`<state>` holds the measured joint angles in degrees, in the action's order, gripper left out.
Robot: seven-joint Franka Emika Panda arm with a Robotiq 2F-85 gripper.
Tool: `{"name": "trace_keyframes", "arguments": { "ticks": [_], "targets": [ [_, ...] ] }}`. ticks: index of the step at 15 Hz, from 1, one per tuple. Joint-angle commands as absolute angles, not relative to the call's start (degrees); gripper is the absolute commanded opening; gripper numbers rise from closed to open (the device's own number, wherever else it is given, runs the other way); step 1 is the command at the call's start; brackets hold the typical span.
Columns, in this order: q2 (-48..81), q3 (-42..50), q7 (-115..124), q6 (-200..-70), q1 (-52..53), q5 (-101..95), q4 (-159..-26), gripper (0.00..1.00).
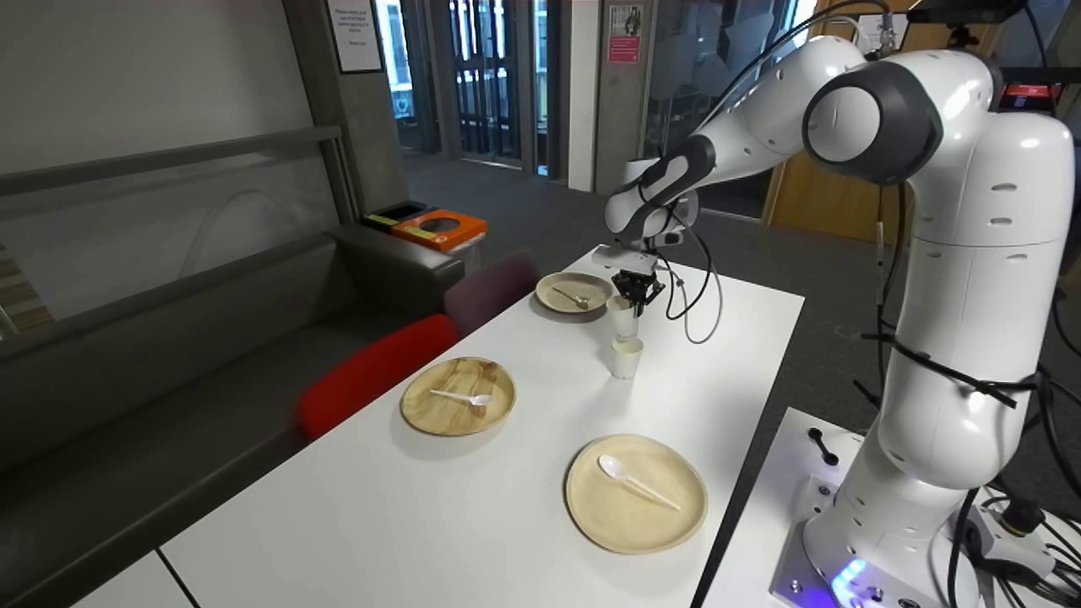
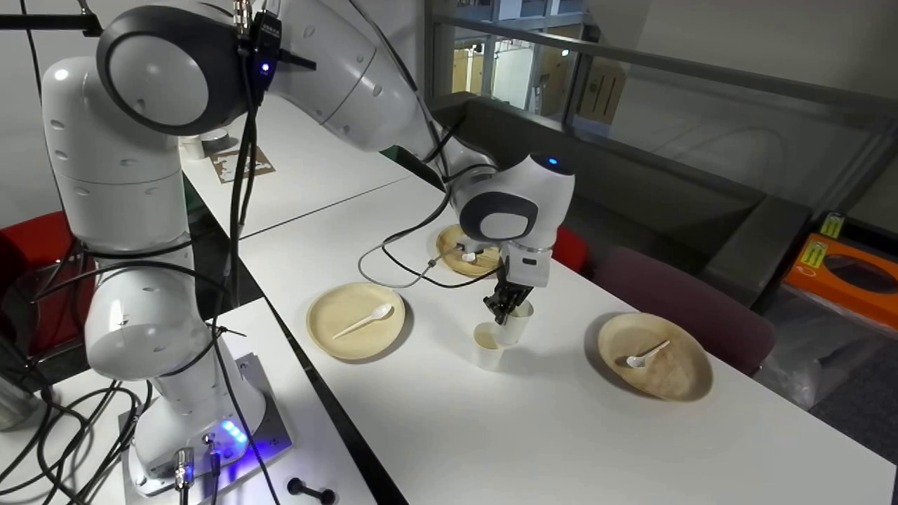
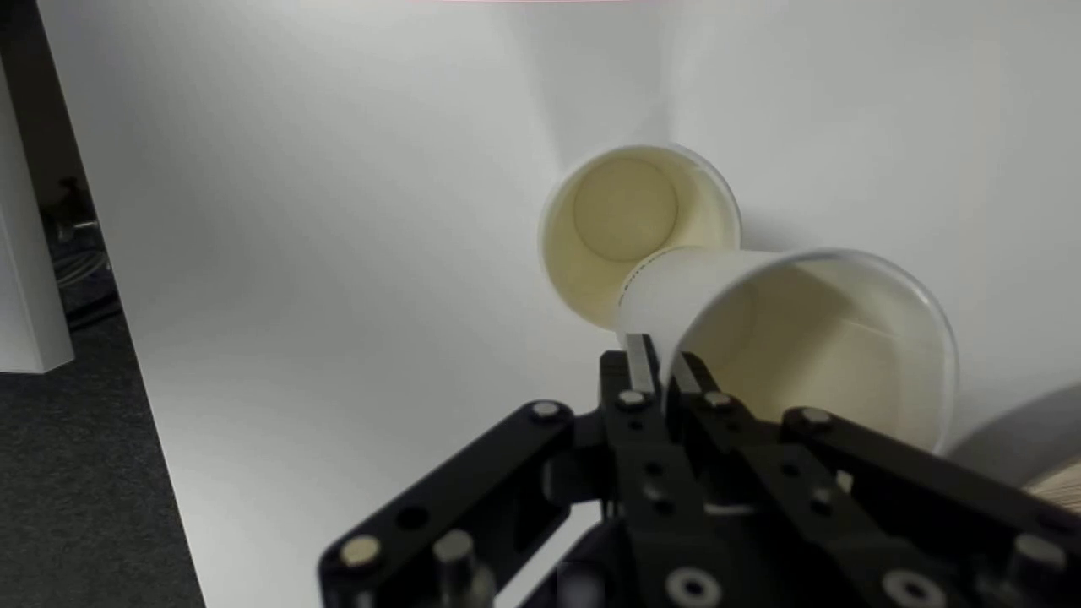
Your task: Move the middle cup to the right, then put the right and left cups in the middle cup
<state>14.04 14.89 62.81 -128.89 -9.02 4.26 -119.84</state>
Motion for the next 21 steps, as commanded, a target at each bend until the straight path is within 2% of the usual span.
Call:
{"name": "trace_keyframes", "arguments": {
  "ticks": [1, 15, 21],
  "targets": [
    [11.74, 14.84, 63.23, -129.33, -8.75, 3.32, -121.21, 0.01],
    [0.36, 12.01, 61.64, -129.59, -7.54, 1.08, -134.1, 0.01],
    [-0.82, 12.81, 62.58, -129.05, -9.7, -1.0, -133.3, 0.01]
  ]
}}
